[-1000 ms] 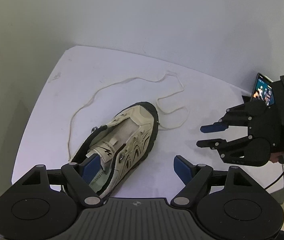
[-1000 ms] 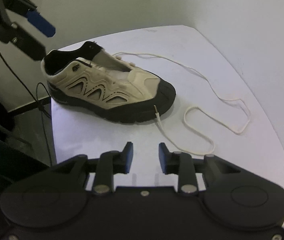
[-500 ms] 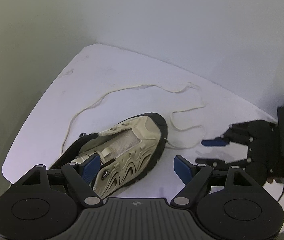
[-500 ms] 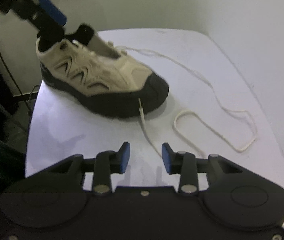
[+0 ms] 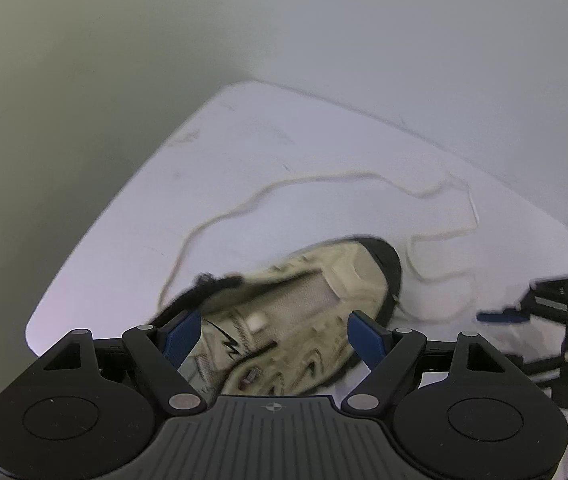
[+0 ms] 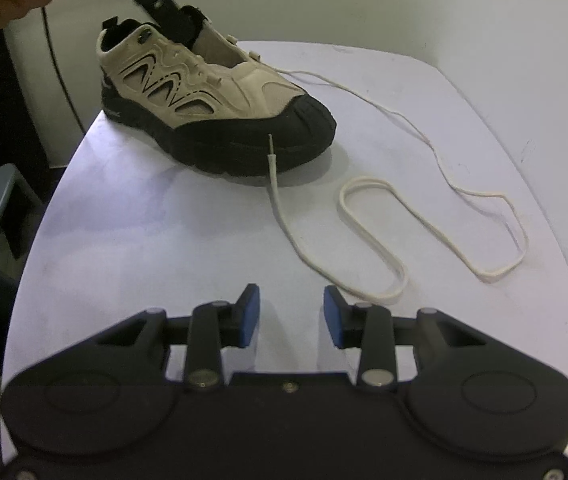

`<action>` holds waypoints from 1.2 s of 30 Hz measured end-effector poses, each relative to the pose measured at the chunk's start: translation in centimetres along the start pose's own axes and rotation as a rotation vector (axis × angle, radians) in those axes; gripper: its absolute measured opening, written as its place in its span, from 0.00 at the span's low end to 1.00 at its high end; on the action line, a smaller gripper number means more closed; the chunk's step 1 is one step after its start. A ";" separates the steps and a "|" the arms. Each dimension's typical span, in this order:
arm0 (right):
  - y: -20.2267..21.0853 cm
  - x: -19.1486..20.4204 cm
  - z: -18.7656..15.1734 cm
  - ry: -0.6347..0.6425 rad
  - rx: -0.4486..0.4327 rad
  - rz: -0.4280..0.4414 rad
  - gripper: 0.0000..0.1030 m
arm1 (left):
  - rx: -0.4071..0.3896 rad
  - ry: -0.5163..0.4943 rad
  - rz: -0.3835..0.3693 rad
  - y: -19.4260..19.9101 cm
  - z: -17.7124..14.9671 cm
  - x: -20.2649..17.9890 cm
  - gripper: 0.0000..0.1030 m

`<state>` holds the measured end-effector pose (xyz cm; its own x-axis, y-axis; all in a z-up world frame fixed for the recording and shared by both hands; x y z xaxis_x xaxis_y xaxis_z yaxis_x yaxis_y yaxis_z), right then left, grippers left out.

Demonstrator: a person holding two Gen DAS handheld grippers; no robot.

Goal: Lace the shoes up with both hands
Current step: 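Hold the lace end upright with the right gripper near the sneaker, then grasp the sneaker collar with the left gripper and tilt it up while right holds lace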

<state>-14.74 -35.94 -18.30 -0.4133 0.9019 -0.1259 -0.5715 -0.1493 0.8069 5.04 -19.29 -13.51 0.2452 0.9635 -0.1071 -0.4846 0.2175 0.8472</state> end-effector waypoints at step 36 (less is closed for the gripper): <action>-3.1 3.8 9.9 0.627 -0.065 -0.056 0.01 | 0.063 -0.059 -0.140 -5.9 1.0 -1.8 0.42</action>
<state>-7.50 -28.03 -15.54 -0.7069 0.5033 -0.4969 -0.6381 -0.1509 0.7550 8.26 -22.50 -17.81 0.3563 0.9133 -0.1974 -0.3889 0.3370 0.8574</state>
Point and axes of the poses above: each gripper's, at about its wrist camera, not at the fingertips, and y roughly against the way its jaws point, x to its left, z to its top, the point moved 6 cm from there along -y, roughly the way its jaws point, and after that the axes turned 5 degrees about y, right-handed, at the moved point
